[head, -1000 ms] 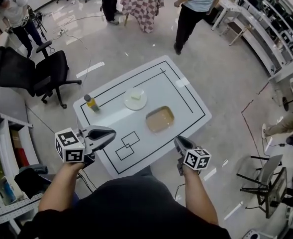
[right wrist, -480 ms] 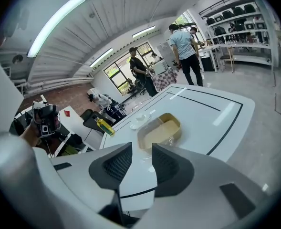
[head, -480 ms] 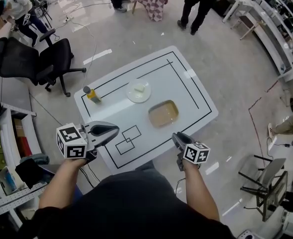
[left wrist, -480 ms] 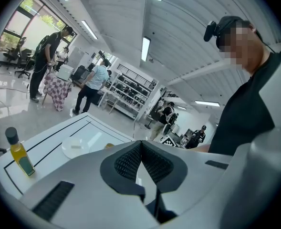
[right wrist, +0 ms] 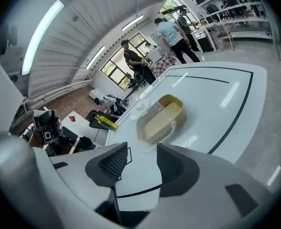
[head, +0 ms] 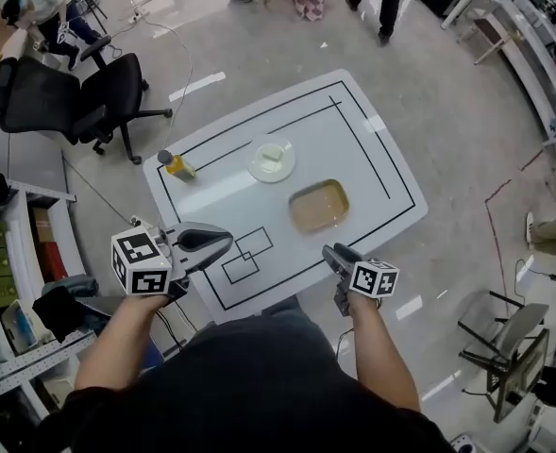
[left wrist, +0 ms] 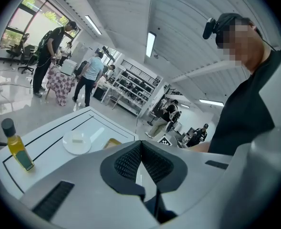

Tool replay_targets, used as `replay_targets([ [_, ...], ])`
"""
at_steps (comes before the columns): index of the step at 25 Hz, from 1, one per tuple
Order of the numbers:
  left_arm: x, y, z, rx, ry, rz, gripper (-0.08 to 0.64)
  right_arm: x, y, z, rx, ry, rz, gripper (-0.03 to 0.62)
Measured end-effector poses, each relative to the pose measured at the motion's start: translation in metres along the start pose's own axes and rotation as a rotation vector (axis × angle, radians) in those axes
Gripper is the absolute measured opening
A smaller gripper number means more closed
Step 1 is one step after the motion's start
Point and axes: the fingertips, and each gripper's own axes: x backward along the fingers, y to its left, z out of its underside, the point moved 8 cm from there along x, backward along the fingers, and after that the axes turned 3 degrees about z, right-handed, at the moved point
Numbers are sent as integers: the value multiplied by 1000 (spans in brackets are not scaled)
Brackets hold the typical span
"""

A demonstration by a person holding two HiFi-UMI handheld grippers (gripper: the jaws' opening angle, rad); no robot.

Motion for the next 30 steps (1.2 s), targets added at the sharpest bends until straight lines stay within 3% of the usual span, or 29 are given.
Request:
replay_targets([
  [16, -29, 26, 12, 63, 50, -19, 21, -44, -29, 8, -195, 101, -146, 258],
  [30, -44, 38, 27, 106, 90, -27, 21, -71, -35, 11, -265, 146, -210, 262],
])
